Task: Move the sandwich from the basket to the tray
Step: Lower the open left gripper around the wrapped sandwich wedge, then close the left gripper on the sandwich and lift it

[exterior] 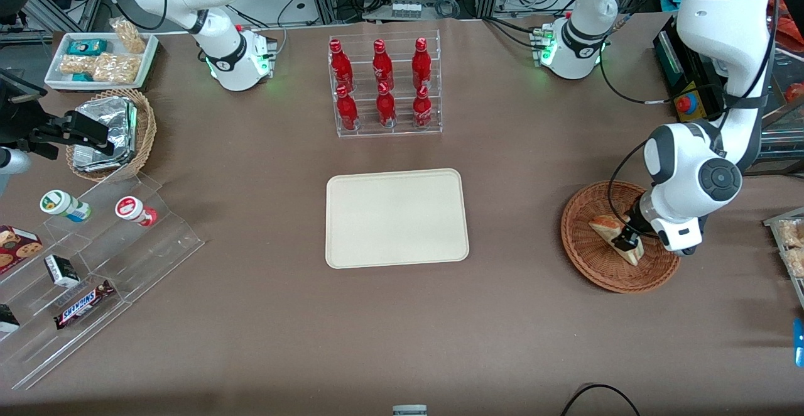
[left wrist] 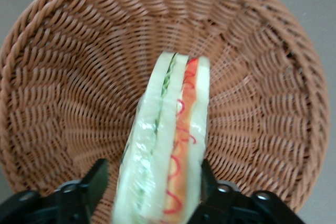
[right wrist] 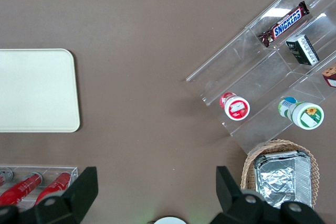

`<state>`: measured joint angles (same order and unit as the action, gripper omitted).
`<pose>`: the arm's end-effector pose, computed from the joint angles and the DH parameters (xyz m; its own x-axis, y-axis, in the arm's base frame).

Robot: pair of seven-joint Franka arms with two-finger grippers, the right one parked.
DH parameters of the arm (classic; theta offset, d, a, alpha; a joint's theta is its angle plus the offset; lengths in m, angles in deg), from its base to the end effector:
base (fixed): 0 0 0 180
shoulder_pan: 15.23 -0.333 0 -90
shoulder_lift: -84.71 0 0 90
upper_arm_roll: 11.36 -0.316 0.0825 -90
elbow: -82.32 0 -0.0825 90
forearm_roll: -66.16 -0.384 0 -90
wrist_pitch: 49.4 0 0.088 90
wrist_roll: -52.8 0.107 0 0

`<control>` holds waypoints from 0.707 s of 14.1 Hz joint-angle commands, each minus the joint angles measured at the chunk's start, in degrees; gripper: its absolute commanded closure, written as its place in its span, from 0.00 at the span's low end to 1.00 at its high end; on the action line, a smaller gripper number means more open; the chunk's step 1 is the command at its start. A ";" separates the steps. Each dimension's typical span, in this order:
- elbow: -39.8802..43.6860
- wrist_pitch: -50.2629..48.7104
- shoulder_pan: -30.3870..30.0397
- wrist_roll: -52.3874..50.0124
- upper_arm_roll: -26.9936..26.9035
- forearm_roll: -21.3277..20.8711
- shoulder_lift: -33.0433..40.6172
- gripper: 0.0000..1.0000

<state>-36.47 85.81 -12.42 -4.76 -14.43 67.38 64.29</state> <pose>0.5813 0.0019 0.2509 0.5205 0.8532 -0.0330 0.8511 -0.5215 -0.0609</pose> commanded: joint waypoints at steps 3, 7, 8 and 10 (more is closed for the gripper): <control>6.19 -11.09 1.84 -0.45 0.43 0.01 2.40 0.87; 10.24 -17.34 10.61 11.54 0.53 -0.34 2.67 0.94; 10.77 -17.78 12.21 16.81 0.53 -0.52 2.67 0.94; 12.96 -18.14 17.64 25.37 0.70 -0.17 1.36 0.94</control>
<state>-26.04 69.28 0.48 13.35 -12.98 67.26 66.60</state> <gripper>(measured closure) 0.855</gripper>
